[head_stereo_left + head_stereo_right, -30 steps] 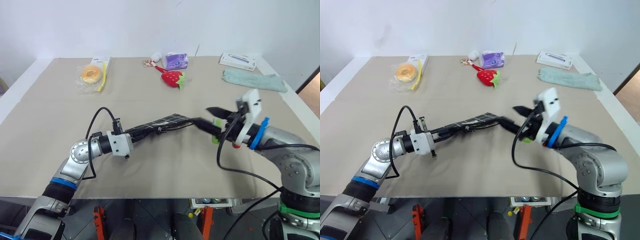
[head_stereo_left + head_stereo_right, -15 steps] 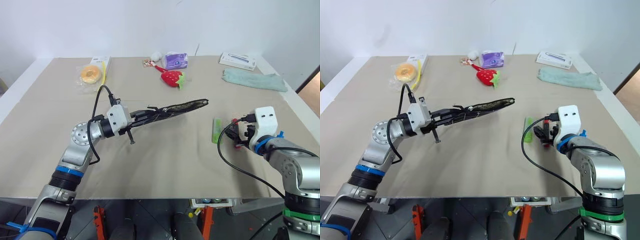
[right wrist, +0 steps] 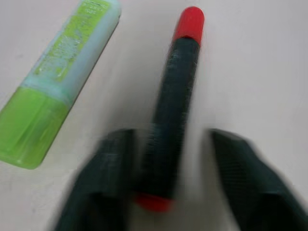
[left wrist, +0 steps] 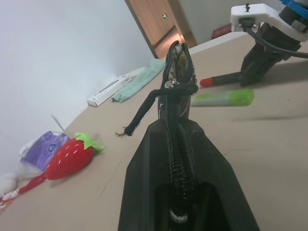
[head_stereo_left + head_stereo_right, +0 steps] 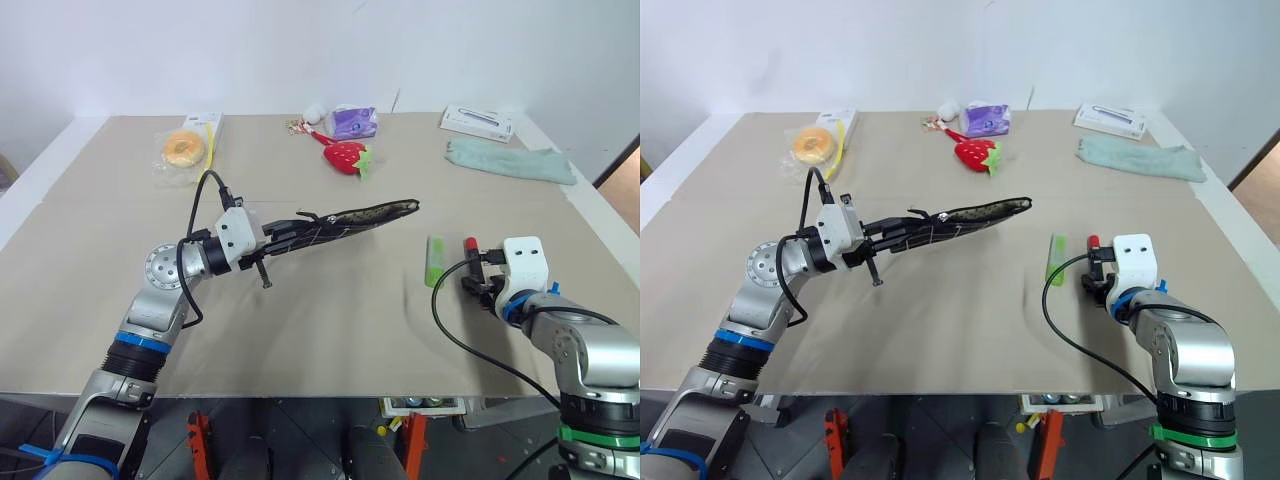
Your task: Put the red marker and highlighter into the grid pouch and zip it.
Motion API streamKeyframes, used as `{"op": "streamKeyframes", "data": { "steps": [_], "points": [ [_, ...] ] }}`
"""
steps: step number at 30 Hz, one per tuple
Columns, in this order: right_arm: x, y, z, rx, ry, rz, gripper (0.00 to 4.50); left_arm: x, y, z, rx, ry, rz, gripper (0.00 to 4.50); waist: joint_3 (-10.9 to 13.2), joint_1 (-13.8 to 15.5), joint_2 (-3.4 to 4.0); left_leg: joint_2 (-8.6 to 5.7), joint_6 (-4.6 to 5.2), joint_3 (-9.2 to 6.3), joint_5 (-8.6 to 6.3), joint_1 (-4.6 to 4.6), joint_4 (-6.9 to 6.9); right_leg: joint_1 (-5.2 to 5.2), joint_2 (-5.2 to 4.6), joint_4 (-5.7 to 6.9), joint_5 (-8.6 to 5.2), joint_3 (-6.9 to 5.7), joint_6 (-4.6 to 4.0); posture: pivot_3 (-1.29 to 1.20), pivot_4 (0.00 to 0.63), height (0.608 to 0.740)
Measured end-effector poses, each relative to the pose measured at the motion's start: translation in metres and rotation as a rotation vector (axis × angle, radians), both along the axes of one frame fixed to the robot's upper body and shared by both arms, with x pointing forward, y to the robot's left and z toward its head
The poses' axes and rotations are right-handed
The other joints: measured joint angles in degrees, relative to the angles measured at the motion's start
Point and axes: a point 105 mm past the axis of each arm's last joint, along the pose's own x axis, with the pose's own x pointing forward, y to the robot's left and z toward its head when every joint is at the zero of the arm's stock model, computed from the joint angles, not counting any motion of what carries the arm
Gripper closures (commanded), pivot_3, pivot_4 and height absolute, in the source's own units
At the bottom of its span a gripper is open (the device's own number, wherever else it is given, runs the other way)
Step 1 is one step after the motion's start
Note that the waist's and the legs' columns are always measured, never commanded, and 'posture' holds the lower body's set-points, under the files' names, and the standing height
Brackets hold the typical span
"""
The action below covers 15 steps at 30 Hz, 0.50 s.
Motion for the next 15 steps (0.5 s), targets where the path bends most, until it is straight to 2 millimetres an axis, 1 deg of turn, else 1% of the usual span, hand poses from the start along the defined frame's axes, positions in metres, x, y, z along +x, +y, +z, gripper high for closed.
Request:
{"op": "streamKeyframes", "data": {
  "steps": [1, 5, 6, 8, 9, 10, 12, 14, 15],
  "points": [
    [0.000, 0.000, 0.000, -0.002, 0.000, -0.001, 3.95, 0.000, 0.000, 0.000, 0.000, -0.001, 0.000, 4.50, 0.0, 0.1, 0.00, 0.00, 0.00, -0.01, 0.00, 0.00, 0.01, 0.02, 0.00, 0.00, 0.00, 0.00, 0.00, 0.00, 0.150, 0.740],
    [0.002, -0.005, 0.002, -0.005, -0.014, 0.008, 3.96, 0.000, 0.000, 0.000, -0.001, 0.000, 0.000, 4.50, 0.0, 0.1, -0.01, -0.02, 0.00, 0.00, 0.00, -0.03, 0.07, 0.02, 0.00, -0.01, 0.01, 0.01, 0.02, 0.00, 0.150, 0.740],
    [0.004, -0.007, 0.007, -0.013, -0.037, 0.034, 3.96, 0.000, 0.000, 0.000, -0.002, 0.000, -0.001, 4.50, 0.0, 0.1, 0.03, -0.03, 0.00, 0.02, 0.00, -0.04, 0.08, -0.01, 0.00, -0.01, 0.01, 0.04, 0.03, 0.00, 0.150, 0.740],
    [0.009, -0.008, 0.032, -0.087, -0.131, 0.148, 3.96, 0.000, -0.001, 0.000, 0.000, 0.003, -0.003, 4.50, 0.2, 0.0, 0.30, -0.05, 0.01, 0.07, 0.00, -0.05, 0.07, -0.03, -0.01, -0.04, 0.02, 0.09, 0.06, 0.00, 0.150, 0.740],
    [0.010, -0.007, 0.048, -0.133, -0.183, 0.213, 3.96, 0.000, 0.000, -0.001, 0.003, 0.010, -0.003, 4.50, 0.2, 0.0, 0.36, -0.04, 0.03, 0.12, -0.01, -0.03, 0.04, -0.03, -0.01, -0.04, 0.01, 0.11, 0.08, 0.00, 0.150, 0.740],
    [0.009, -0.001, 0.066, -0.184, -0.241, 0.317, 3.96, 0.000, -0.001, -0.002, 0.007, 0.015, -0.006, 4.50, 0.2, -0.1, 0.36, -0.02, 0.06, 0.14, -0.04, -0.02, 0.04, -0.03, -0.01, -0.04, -0.01, 0.09, 0.11, 0.00, 0.150, 0.740],
    [0.002, 0.021, 0.104, -0.238, -0.344, 0.566, 3.96, -0.001, -0.001, -0.003, 0.020, 0.023, -0.017, 4.50, 0.2, -0.3, 0.34, 0.03, 0.09, 0.22, -0.05, 0.00, -0.01, -0.03, 0.00, -0.04, -0.05, 0.08, 0.12, 0.00, 0.150, 0.740],
    [-0.009, 0.041, 0.133, -0.283, -0.415, 0.758, 3.96, -0.001, -0.002, -0.005, 0.028, 0.026, -0.027, 4.50, 0.3, -0.5, 0.30, 0.08, 0.11, 0.40, -0.06, 0.04, 0.01, -0.01, 0.00, -0.04, -0.05, 0.11, 0.11, 0.00, 0.150, 0.740],
    [-0.013, 0.047, 0.144, -0.331, -0.418, 0.837, 3.96, -0.002, -0.002, -0.005, 0.034, 0.028, -0.029, 4.50, 0.3, -0.5, 0.34, 0.08, 0.10, 0.45, -0.06, 0.02, 0.03, -0.02, -0.01, -0.05, -0.05, 0.15, 0.11, 0.00, 0.150, 0.740]
  ]
}}
